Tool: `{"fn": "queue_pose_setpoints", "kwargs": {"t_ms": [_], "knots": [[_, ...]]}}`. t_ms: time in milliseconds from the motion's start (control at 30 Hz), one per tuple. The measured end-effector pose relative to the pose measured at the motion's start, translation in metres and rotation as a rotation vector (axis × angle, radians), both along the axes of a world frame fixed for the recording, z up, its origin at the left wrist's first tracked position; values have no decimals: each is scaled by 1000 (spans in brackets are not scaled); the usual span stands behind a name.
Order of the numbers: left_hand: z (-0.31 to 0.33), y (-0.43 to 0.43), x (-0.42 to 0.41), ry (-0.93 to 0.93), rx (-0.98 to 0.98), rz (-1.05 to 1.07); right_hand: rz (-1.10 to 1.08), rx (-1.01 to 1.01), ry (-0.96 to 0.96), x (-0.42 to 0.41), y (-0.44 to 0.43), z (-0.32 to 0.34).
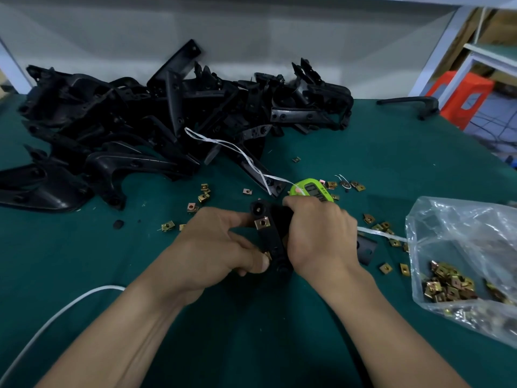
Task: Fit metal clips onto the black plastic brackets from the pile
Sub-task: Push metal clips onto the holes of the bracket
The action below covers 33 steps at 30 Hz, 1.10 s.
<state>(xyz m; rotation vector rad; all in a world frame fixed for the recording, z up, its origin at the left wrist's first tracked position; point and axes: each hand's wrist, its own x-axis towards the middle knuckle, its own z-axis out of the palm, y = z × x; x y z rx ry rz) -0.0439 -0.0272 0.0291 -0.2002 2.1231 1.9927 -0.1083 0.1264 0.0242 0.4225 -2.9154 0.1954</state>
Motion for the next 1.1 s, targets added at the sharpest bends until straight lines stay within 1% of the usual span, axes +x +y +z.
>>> {"fn": "queue_pose_setpoints", "kwargs": {"t_ms": [167,367,500,567,633,700,833,1033,1100], "knots": [[-7,5,3,21,107,55,0,115,73,3,-3,11],[-12,12,2,59,240,162,-6,85,95,3,-4,9],[-14,22,1,80,247,198,-18,4,15,0,-1,3],[-13,22,-1,61,314,170,-34,-87,-40,-2,3,3],[-13,18,-4,40,397,105,-56,-191,-55,-4,8,4],[-14,16,-7,29,431,71,-57,-243,-62,-5,11,5],[-19,22,-6,59,407,159,-26,-248,-59,-5,11,4],[-21,28,-3,270,264,291,-53,-237,40,-9,11,2],[-18,30,-2,322,165,343,-78,-214,43,-10,10,2]]}}
